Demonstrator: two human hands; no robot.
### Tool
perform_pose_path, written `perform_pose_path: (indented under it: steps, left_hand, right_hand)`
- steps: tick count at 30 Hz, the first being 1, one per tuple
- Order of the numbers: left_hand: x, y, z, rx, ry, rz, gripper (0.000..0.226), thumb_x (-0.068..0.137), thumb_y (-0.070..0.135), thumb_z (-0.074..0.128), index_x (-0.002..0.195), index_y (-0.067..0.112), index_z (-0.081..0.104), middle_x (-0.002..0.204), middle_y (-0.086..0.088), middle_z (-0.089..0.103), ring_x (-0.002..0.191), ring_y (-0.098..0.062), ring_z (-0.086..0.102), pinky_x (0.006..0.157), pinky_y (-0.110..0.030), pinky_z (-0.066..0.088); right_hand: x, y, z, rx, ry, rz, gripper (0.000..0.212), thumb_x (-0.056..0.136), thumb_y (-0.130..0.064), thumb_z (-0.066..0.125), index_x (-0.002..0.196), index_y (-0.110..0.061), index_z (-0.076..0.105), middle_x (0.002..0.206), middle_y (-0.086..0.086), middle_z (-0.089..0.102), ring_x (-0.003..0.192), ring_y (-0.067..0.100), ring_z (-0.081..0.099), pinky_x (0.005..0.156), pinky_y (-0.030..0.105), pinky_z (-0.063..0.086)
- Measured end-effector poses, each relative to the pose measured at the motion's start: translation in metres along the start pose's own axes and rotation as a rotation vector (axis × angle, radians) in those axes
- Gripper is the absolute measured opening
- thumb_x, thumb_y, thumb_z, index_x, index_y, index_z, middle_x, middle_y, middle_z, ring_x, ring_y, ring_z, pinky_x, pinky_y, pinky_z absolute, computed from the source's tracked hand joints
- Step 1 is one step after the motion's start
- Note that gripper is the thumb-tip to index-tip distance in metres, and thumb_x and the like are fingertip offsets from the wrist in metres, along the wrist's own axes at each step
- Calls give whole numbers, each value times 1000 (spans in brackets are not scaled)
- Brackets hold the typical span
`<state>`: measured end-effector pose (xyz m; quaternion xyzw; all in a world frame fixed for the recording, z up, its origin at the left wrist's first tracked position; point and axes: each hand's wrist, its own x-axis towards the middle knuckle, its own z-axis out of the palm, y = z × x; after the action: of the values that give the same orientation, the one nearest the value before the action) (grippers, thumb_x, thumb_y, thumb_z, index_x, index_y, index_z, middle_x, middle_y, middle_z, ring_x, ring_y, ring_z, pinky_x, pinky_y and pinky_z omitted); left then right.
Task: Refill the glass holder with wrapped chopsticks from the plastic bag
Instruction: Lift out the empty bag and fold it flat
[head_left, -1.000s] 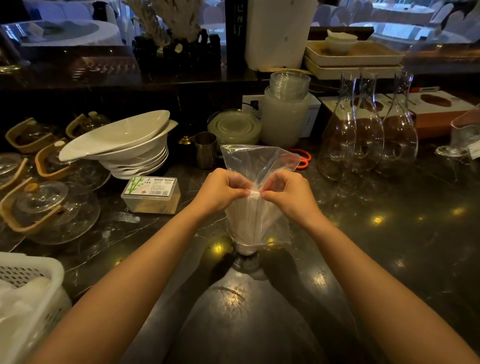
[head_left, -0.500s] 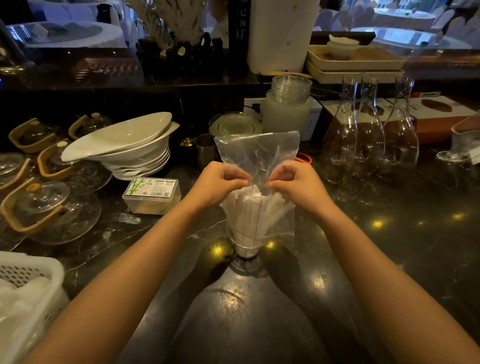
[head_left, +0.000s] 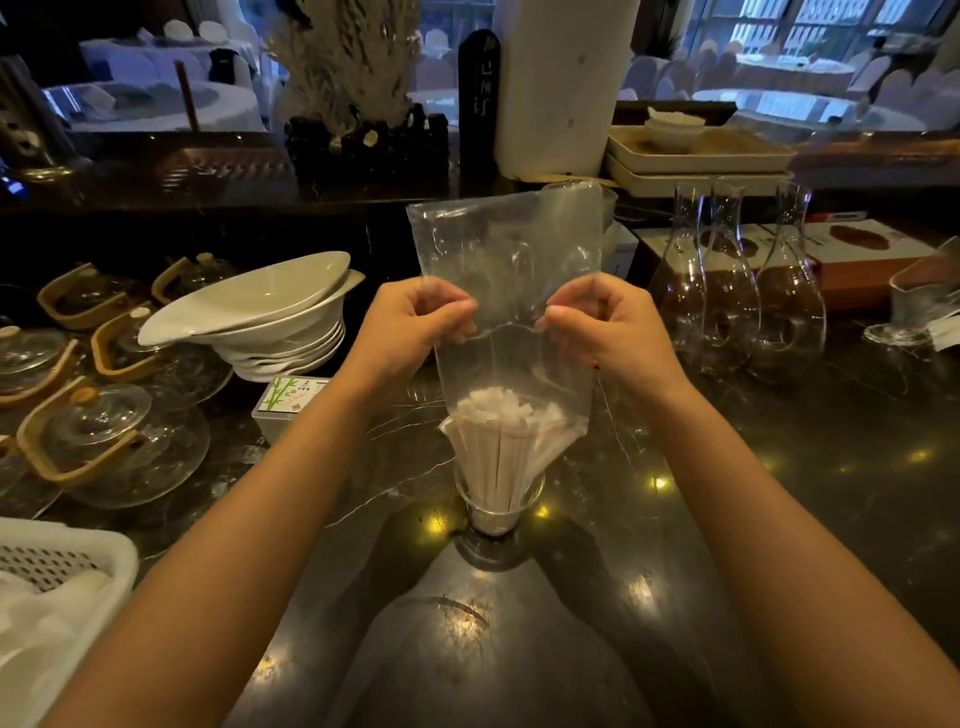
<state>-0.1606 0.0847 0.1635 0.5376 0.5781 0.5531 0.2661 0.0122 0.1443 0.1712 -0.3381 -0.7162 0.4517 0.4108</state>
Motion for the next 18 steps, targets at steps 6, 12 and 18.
perform_pose_path:
  steps: [6, 12, 18]
  left_hand:
    - [6, 18, -10, -125, 108, 58, 17, 84, 12, 59, 69, 21, 62, 54, 11, 66, 56, 0, 59, 55, -12, 47]
    - [0, 24, -9, -184, 191, 38, 20, 84, 15, 59, 64, 18, 58, 54, 8, 60, 45, -1, 53, 48, -13, 46]
    - [-3, 23, 11, -141, 240, 44, 25, 91, 19, 48, 67, 19, 55, 38, 8, 53, 36, -2, 45, 42, -15, 41]
  right_hand:
    - [5, -21, -5, 127, 20, -54, 17, 89, -4, 51, 84, -18, 60, 79, -3, 67, 64, -5, 65, 61, 14, 53]
    - [-4, -29, -11, 224, 4, 1, 19, 91, -5, 47, 86, -16, 61, 78, 0, 65, 53, 6, 66, 50, 20, 55]
    - [-9, -22, -14, 120, 204, 17, 13, 89, -8, 52, 85, -9, 64, 67, 0, 58, 50, 5, 57, 53, 25, 52]
